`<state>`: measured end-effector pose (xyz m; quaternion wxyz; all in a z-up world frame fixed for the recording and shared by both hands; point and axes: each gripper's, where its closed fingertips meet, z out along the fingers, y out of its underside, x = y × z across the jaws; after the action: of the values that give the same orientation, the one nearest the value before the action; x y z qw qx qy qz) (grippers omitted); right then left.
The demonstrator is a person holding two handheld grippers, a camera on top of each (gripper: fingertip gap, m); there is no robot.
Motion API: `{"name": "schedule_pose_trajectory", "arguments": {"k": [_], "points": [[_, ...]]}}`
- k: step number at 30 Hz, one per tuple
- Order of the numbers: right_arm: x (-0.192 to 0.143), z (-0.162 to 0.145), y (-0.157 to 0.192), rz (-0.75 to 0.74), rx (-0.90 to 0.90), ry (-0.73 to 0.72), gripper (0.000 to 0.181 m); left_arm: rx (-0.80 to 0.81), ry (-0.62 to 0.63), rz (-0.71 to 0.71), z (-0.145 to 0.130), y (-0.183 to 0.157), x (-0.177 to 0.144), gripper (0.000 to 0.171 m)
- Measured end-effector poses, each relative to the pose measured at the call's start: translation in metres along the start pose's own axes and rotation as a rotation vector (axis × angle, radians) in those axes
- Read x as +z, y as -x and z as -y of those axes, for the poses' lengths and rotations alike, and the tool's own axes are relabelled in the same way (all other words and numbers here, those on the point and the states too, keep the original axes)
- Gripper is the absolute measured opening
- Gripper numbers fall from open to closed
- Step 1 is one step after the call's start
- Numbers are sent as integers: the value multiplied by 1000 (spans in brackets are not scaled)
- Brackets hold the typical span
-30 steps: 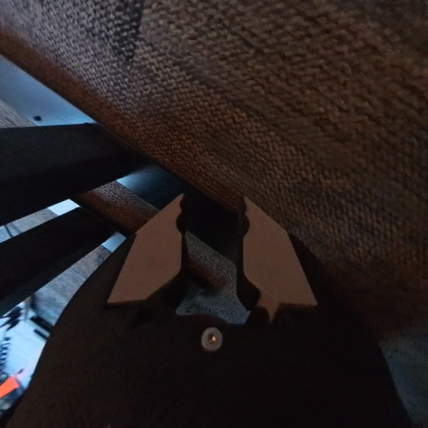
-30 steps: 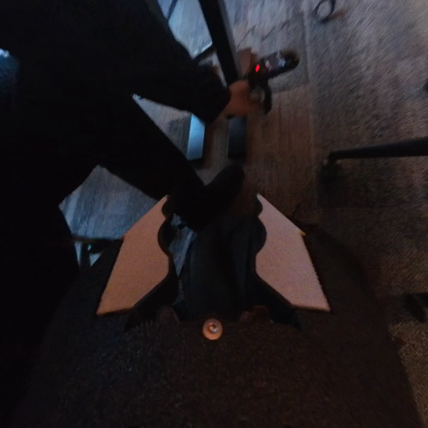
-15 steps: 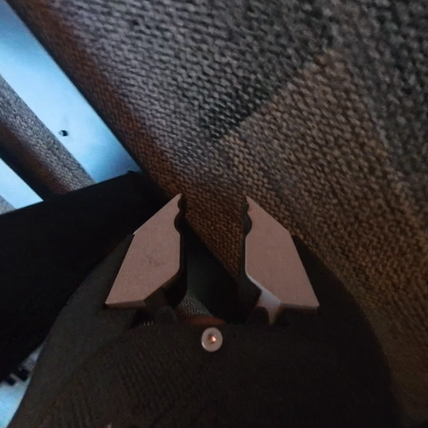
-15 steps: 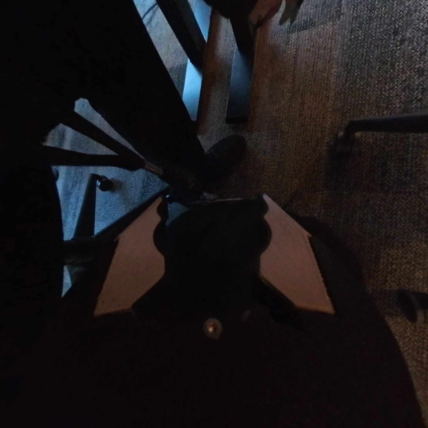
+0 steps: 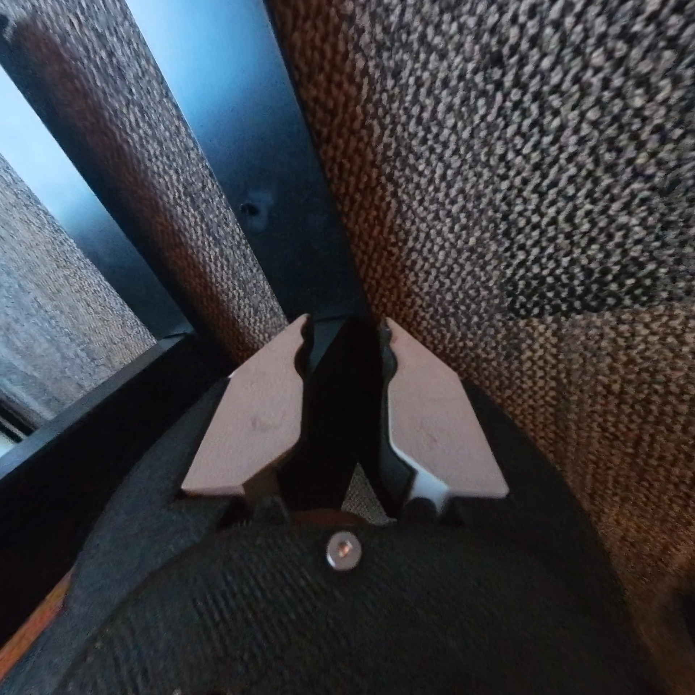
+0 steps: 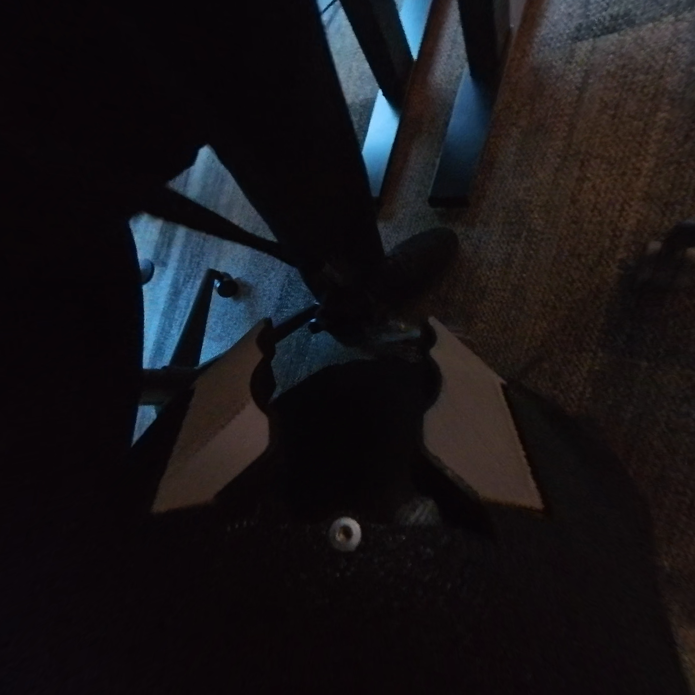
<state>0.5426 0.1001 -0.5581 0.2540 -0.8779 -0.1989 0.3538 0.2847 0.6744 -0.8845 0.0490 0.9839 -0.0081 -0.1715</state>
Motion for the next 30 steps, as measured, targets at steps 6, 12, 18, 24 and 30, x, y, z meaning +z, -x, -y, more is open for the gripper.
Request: {"name": "schedule_pose_trajectory", "arguments": {"k": [6, 12, 18, 24, 30], "points": [[19, 9, 13, 34, -136, 52, 71, -31, -79, -50, 13, 9, -14, 31], [-11, 47, -60, -109, -173, 320, 40, -71, -189, -114, 7, -15, -39, 31], [-22, 68, -29, 141, -351, 743, 15, -58, -234, -175, -31, -57, -61, 30], [-21, 104, -18, 272, -612, 1233, 0, -90, -240, -257, -62, -72, -81, 28], [-19, 156, -91, -12, -420, 1187, 0, -78, -151, -225, -99, -59, -47, 27]]}}
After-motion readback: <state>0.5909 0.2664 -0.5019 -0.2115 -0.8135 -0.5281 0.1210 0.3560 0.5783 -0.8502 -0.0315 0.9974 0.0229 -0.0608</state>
